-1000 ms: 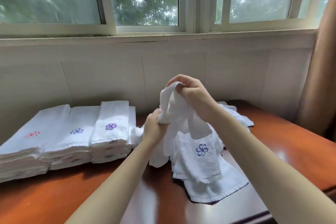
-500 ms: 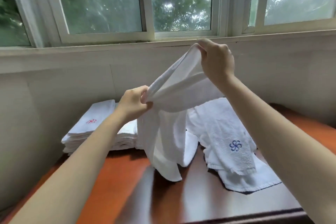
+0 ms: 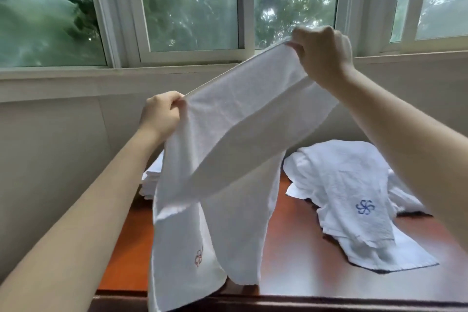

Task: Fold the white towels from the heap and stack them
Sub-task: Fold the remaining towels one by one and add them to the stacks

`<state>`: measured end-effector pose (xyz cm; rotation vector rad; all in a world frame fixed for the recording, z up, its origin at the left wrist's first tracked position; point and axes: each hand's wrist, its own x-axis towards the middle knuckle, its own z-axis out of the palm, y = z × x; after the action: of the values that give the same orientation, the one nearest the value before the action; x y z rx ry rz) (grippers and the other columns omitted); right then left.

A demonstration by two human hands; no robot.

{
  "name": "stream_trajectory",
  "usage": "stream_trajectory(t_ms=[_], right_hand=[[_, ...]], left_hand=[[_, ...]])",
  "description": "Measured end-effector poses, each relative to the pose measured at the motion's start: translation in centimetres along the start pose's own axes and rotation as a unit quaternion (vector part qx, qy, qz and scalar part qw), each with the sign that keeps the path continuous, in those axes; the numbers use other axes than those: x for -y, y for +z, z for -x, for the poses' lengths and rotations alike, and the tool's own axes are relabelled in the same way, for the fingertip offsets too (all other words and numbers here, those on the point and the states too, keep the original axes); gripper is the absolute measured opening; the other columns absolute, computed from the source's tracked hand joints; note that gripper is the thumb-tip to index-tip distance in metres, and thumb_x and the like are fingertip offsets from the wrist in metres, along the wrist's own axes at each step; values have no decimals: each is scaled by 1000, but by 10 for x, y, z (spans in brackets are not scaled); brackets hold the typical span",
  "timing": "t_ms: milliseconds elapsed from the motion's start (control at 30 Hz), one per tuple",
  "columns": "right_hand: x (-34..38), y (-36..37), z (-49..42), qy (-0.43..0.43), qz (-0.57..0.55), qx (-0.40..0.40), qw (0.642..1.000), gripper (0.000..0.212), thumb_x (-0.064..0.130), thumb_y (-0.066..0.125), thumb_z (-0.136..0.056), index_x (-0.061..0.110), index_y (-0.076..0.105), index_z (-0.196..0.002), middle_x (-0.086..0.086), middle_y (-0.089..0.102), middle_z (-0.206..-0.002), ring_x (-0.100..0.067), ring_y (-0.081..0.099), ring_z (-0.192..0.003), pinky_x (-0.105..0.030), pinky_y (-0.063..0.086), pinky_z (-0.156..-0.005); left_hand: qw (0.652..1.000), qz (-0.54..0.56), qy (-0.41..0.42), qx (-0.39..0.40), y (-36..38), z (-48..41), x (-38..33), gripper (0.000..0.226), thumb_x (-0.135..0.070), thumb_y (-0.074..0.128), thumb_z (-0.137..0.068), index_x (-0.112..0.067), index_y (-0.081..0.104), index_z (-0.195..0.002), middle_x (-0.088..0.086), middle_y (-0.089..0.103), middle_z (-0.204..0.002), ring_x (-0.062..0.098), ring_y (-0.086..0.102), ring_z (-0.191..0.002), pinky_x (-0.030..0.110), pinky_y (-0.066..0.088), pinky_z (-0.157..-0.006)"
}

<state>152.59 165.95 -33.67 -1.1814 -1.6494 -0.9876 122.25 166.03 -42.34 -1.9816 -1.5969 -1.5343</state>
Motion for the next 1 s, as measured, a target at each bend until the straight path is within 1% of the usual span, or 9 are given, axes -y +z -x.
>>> stream_trajectory(t_ms=[133, 300, 400, 467, 567, 633, 767, 867, 1000], right_hand=[[4, 25, 18, -25, 20, 91, 995, 44, 46, 43, -97, 5, 61, -96, -25, 66, -80, -41, 65, -76, -34, 35, -61], [-19, 45, 43, 15, 67, 163, 984, 44, 46, 39, -98, 8, 61, -102, -27, 66, -92, -44, 65, -85, -36, 35, -63], [-27, 51, 52, 48, 71, 174, 981, 42, 45, 40, -99, 9, 60, -102, -26, 66, -93, -44, 64, -85, -35, 35, -64], [-29, 52, 51, 77, 67, 173, 979, 40, 43, 40, -100, 9, 61, -103, -27, 65, -95, -44, 63, -88, -35, 35, -65], [-32, 47, 44, 98, 64, 145, 982, 35, 36, 42, -100, 7, 62, -103, -28, 65, -94, -45, 63, -88, -34, 34, -65], [-36, 41, 39, 102, 66, 127, 985, 32, 32, 42, -101, 6, 61, -103, -29, 64, -93, -45, 63, -87, -34, 34, -64], [-45, 28, 40, 122, 78, 119, 982, 24, 20, 40, -101, 5, 58, -105, -30, 64, -96, -47, 62, -88, -36, 34, -65], [-48, 17, 47, 161, 74, 131, 975, 20, 7, 41, -97, 6, 58, -106, -27, 63, -105, -46, 60, -93, -36, 35, -68], [-42, -7, 45, 203, 58, 100, 972, 23, -3, 43, -91, 4, 59, -106, -26, 63, -103, -46, 60, -95, -39, 42, -73]], left_hand=[[997, -7, -76, 13, 8, 6, 17, 19, -10, 40, -95, -10, 59, -96, 9, 58, -84, 28, 48, -78, 29, 32, -66], [962, 166, -72, 204, -5, 16, 32, 17, -26, 72, -84, -12, 63, -85, 3, 64, -78, 12, 56, -69, 25, 43, -67], [965, 10, -58, 256, -4, 11, 37, 27, -24, 72, -84, -10, 59, -65, -4, 51, -57, 12, 50, -59, 23, 35, -52], [968, -143, -80, 191, -1, 6, 37, 26, -21, 61, -88, -12, 58, -64, 5, 57, -69, 28, 59, -78, 28, 37, -61], [962, -214, -160, 59, 1, 5, 39, 23, -8, 52, -82, -21, 70, -85, 13, 60, -104, 40, 58, -101, 36, 44, -80], [953, -243, -180, 36, 2, 7, 45, 32, -5, 49, -83, -21, 71, -99, 14, 57, -113, 41, 57, -106, 38, 44, -86], [927, -315, -198, 49, 1, 5, 50, 31, -1, 49, -86, -12, 70, -106, 19, 61, -114, 41, 59, -107, 40, 46, -86], [918, -297, -261, 31, -6, 7, 53, 28, 4, 50, -87, -3, 68, -107, 24, 62, -114, 42, 59, -108, 43, 49, -85], [942, -154, -293, -54, -20, 4, 55, 26, 3, 48, -88, -2, 66, -106, 26, 61, -113, 44, 58, -104, 40, 47, -82]])
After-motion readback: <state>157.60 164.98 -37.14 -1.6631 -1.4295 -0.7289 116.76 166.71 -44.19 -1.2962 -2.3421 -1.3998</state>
